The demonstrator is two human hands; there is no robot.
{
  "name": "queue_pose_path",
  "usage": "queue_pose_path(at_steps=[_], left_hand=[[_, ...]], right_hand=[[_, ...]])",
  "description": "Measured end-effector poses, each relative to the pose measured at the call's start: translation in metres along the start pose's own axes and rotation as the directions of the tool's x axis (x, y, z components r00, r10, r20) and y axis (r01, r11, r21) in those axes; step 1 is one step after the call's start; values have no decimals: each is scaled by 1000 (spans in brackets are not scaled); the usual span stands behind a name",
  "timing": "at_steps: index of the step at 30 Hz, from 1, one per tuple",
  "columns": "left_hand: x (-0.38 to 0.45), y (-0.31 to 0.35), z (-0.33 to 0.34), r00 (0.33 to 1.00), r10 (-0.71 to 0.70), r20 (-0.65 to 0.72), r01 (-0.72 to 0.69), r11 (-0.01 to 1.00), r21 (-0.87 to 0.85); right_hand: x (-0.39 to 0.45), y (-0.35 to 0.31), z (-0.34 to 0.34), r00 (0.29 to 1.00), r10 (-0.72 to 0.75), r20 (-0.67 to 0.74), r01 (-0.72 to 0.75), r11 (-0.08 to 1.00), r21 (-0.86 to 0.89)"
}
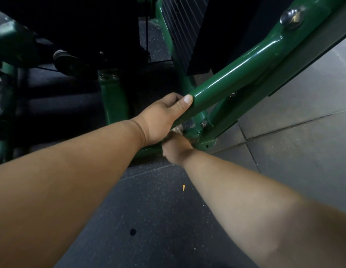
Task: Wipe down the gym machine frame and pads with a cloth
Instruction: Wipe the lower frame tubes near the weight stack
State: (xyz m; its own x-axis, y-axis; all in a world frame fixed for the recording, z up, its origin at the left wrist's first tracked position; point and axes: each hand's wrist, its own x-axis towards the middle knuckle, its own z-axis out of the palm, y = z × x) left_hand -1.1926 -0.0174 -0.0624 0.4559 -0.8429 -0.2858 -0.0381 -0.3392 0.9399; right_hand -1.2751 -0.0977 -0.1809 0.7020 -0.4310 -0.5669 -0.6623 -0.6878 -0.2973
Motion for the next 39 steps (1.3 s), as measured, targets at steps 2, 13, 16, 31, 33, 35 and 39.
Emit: queue_pose_path(at_steps=[2, 13, 16, 31, 33, 35, 39], left_hand=[[0, 0, 0, 1000, -7, -5, 7, 1000, 7], [2, 0, 1, 1000, -5, 1, 5, 1000, -5], [2, -1, 1, 1000, -13, -1, 13, 1000, -19], [1, 0, 4, 999, -28, -41, 25, 998, -64], [2, 0, 4, 999, -21, -40, 19, 998, -62], [1, 0, 3, 999, -18, -32, 17, 999, -35], [0, 1, 2, 1000, -20, -23, 19, 999, -38]], right_hand=[[-2, -7, 11, 997, -53, 54, 53, 999, -4], [-6, 64, -17, 984, 134, -118, -168, 919, -356], [-15, 50, -9, 983, 138, -119, -174, 902, -394], [-25, -22, -47, 989, -23, 146, 72, 938, -339], [-16, 7, -59, 984, 87, 157, 0, 877, -480], [-10, 27, -62, 973, 184, 142, -87, 855, -511], [-22, 28, -47, 992, 98, 75, -37, 818, -574]])
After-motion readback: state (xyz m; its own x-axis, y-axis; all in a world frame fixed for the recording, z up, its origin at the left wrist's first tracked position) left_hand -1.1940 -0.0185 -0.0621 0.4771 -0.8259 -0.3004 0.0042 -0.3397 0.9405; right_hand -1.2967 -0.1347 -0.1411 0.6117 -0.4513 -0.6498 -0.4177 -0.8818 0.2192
